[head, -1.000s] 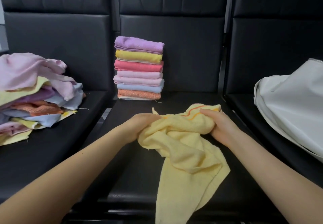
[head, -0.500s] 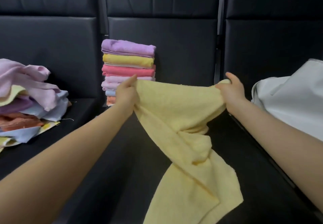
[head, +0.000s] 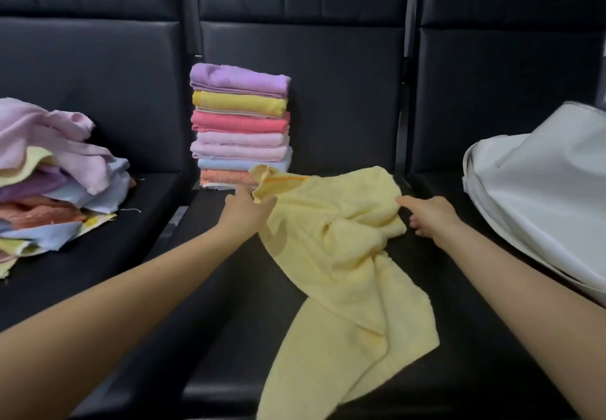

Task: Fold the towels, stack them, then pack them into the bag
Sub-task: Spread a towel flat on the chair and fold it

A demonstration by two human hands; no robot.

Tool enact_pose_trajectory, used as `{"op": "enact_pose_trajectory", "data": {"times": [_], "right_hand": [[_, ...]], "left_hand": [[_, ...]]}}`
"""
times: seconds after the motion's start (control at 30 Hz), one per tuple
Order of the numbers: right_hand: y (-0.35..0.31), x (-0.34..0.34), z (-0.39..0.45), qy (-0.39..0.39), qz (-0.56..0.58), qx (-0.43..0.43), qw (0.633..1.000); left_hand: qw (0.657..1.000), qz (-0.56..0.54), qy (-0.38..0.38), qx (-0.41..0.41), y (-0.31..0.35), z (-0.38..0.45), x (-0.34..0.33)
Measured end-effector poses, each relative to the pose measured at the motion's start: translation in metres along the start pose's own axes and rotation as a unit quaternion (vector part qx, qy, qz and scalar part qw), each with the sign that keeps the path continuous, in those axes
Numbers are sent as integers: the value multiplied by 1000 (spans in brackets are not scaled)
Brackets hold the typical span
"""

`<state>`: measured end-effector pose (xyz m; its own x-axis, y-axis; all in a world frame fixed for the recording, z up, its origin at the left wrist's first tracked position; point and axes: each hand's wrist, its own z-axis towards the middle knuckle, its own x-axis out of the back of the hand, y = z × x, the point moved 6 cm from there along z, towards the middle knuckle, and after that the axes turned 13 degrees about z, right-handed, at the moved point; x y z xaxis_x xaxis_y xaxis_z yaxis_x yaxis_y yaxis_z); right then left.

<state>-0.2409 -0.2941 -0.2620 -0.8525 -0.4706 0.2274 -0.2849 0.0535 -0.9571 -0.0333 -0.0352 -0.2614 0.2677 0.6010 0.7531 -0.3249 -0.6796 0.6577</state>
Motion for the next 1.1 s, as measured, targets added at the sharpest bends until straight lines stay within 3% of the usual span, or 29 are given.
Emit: {"op": "enact_pose_trajectory", "data": {"times": [0.1,0.17,0.37,0.47,0.5,0.57,0.63,0.7,0.8,0.87,1.0,1.1], "right_hand": [[1,-7,-38,-86,-147,-5,985],[1,-18,-61,-130,-181,8,975],[9,-32,-83,-132,-45,90,986],[7,-31,-82,-129,103,54,985],[5,-30,-81,-126,163,37,978],[0,-25,-78,-115,272,13,955],[-7,-18,-73,-89,337,19,937],[-14,-8,-65,-40,302,58,951],[-15,5,-52,30,240,110,964],[-11,7,-45,14,261,104,959],[14,-6,-40,-124,239,0,963],[23,-2,-45,-125,185,-14,975]], "left_hand": [[997,36,-57,34,-11,-38,2],[992,92,-88,12,-7,-61,2],[976,100,-166,-94,26,-104,-24],[978,-92,-181,-38,31,-105,-28],[961,-211,-179,5,31,-102,-25],[887,-431,-145,72,29,-88,-13],[854,-500,-76,119,12,-65,2],[858,-491,-21,149,-12,-40,12],[904,-369,29,215,-57,-11,22],[928,-273,43,252,-79,-2,25],[980,-138,13,142,-68,-11,22],[995,-73,25,66,-58,-29,23]]}}
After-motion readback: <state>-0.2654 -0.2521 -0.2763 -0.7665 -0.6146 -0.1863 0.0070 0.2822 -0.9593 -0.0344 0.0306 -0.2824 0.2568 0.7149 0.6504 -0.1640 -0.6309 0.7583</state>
